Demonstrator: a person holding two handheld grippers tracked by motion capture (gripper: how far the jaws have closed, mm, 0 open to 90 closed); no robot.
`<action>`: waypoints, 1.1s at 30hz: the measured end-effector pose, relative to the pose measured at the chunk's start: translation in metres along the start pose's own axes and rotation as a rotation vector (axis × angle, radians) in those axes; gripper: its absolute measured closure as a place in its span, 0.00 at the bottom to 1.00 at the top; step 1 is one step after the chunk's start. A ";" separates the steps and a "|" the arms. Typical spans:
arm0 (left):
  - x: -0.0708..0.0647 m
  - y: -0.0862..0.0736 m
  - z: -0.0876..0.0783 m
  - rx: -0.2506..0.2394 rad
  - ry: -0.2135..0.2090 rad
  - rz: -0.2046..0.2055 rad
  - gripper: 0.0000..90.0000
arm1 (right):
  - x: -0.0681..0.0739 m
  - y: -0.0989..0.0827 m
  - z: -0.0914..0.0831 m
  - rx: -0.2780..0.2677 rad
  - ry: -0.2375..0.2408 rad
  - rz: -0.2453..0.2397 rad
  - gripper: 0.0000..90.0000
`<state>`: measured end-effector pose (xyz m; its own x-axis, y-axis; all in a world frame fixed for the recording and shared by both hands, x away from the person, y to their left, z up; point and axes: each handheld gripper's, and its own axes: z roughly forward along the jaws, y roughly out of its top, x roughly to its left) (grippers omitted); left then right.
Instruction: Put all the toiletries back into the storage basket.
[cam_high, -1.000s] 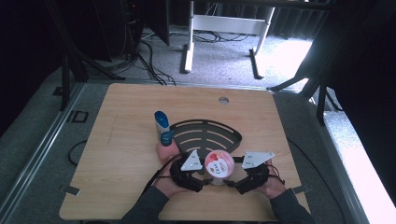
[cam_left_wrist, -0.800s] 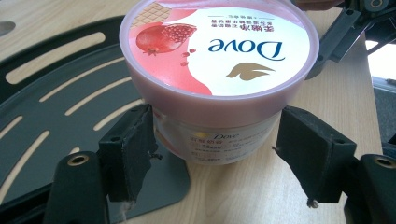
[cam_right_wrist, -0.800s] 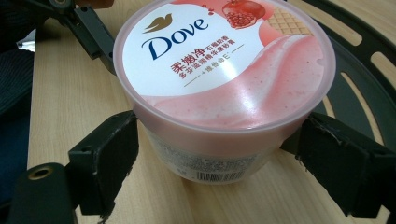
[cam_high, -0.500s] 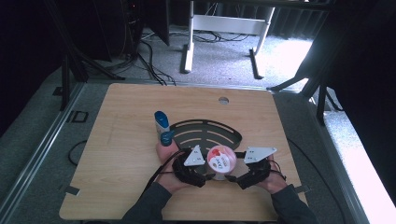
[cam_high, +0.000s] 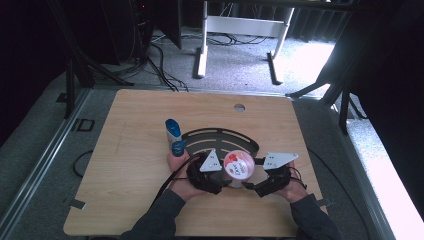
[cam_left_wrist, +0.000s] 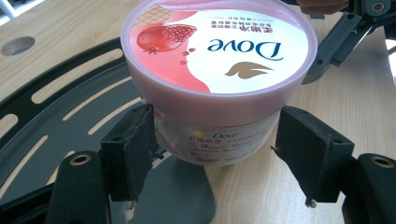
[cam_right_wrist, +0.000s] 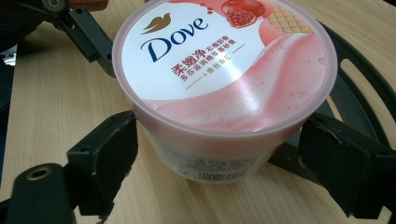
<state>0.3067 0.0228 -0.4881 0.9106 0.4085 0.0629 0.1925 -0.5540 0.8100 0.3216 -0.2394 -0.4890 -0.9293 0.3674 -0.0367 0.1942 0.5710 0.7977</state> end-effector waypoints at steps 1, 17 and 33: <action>0.001 0.001 0.000 0.001 0.001 0.005 0.33 | -0.001 0.000 0.000 -0.001 -0.002 0.001 0.14; 0.012 0.010 0.004 -0.011 0.019 -0.007 0.33 | -0.016 0.007 0.000 -0.008 -0.013 0.006 0.13; 0.023 0.016 0.010 -0.012 0.054 -0.022 0.33 | -0.031 0.013 0.004 -0.004 -0.018 0.019 0.13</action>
<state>0.3343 0.0159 -0.4800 0.8851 0.4592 0.0760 0.2078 -0.5359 0.8183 0.3538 -0.2404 -0.4801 -0.9198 0.3910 -0.0321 0.2105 0.5607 0.8008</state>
